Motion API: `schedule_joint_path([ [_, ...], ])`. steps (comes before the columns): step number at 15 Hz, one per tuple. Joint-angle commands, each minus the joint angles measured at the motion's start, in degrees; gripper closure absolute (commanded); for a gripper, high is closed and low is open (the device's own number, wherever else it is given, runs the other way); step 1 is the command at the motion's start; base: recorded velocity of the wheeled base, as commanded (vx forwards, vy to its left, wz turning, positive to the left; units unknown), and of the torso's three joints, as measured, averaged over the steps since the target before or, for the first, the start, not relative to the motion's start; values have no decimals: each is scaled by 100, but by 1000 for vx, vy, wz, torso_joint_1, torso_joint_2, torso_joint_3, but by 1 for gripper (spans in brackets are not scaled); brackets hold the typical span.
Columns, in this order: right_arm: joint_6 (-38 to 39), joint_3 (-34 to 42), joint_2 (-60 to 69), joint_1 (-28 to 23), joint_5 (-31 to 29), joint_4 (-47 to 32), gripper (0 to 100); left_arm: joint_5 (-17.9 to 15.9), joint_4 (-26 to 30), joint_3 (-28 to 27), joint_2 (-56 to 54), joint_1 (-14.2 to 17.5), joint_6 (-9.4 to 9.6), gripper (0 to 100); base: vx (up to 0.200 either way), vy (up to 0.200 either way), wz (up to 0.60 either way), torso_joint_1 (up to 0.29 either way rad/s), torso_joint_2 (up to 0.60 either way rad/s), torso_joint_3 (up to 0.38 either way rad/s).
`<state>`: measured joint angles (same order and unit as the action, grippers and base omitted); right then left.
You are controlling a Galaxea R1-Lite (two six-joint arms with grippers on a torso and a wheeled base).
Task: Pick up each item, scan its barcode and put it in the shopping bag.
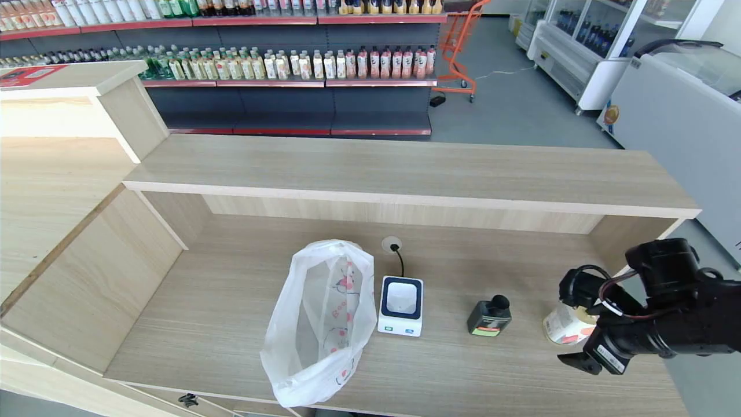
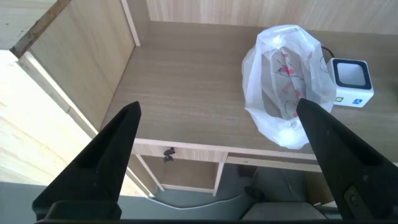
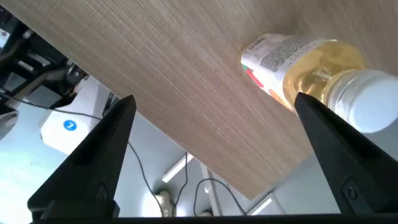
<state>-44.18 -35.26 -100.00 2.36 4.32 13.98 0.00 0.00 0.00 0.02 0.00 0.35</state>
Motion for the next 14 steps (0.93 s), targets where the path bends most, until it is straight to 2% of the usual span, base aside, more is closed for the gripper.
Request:
schedule_joint_path([
  [1, -161, -280, -1320, 194, 34, 799, 0, 0, 0, 0, 6, 0, 0, 0, 0, 0, 0, 0, 0, 0],
  [8, -117, -1774, -2568, 695, 781, 808, 0, 0, 0, 0, 6, 0, 0, 0, 0, 0, 0, 0, 0, 0],
  [14, -126, -1880, -2902, 994, 1001, 931, 0, 0, 0, 0, 6, 0, 0, 0, 0, 0, 0, 0, 0, 0],
])
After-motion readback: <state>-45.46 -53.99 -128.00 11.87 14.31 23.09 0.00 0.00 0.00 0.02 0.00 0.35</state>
